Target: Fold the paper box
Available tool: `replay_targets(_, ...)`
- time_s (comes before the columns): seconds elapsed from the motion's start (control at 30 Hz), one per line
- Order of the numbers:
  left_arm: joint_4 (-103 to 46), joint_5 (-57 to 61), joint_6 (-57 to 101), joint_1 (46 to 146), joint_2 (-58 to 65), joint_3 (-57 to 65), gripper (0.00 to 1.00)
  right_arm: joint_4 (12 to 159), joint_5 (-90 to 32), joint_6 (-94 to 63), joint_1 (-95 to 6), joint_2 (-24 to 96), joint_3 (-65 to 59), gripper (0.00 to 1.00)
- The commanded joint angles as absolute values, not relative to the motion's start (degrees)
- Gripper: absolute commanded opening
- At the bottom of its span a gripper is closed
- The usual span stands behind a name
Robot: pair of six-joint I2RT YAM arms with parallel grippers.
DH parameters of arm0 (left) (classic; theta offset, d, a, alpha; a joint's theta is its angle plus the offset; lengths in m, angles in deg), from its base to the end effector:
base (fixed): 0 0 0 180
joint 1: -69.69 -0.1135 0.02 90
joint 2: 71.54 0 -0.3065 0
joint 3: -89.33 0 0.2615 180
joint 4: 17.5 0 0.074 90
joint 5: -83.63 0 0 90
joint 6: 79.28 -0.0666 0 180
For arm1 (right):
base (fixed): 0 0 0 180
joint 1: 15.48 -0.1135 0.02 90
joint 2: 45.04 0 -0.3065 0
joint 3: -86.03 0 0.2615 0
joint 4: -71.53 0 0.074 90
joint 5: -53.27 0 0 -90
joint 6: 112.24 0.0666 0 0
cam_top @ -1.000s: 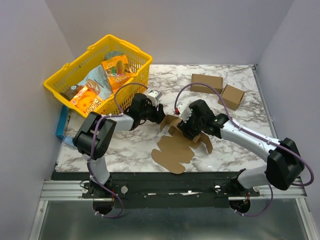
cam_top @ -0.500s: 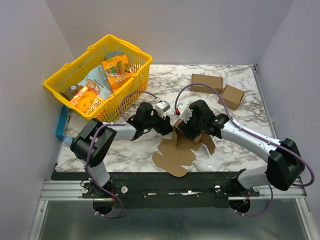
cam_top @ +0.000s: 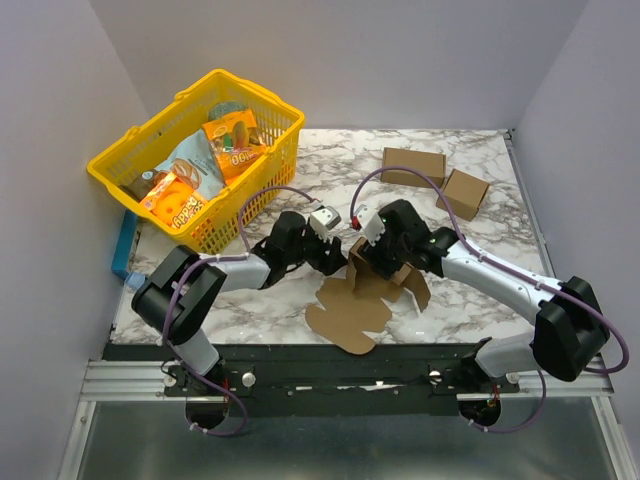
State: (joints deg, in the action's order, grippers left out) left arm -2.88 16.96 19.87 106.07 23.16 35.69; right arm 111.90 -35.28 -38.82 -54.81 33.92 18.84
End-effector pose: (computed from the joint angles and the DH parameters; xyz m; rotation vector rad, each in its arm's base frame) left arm 0.2769 -0.2367 0.1870 0.7544 1.9751 -0.9020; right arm 0.2338 0.1937 0.2500 -1.1774 2.1955 0.1994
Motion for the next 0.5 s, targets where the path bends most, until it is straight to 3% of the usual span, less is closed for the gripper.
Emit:
replay_targets(0.0,0.3,19.0,19.9,107.9,19.9,39.0,0.75,109.5,-36.4,-38.2,-55.1,33.9,18.8,0.53)
replay_targets(0.47,5.2,21.6,18.1,109.7,19.7,39.2,0.76,109.6,-36.1,-38.1,-55.1,33.6,18.7,0.53)
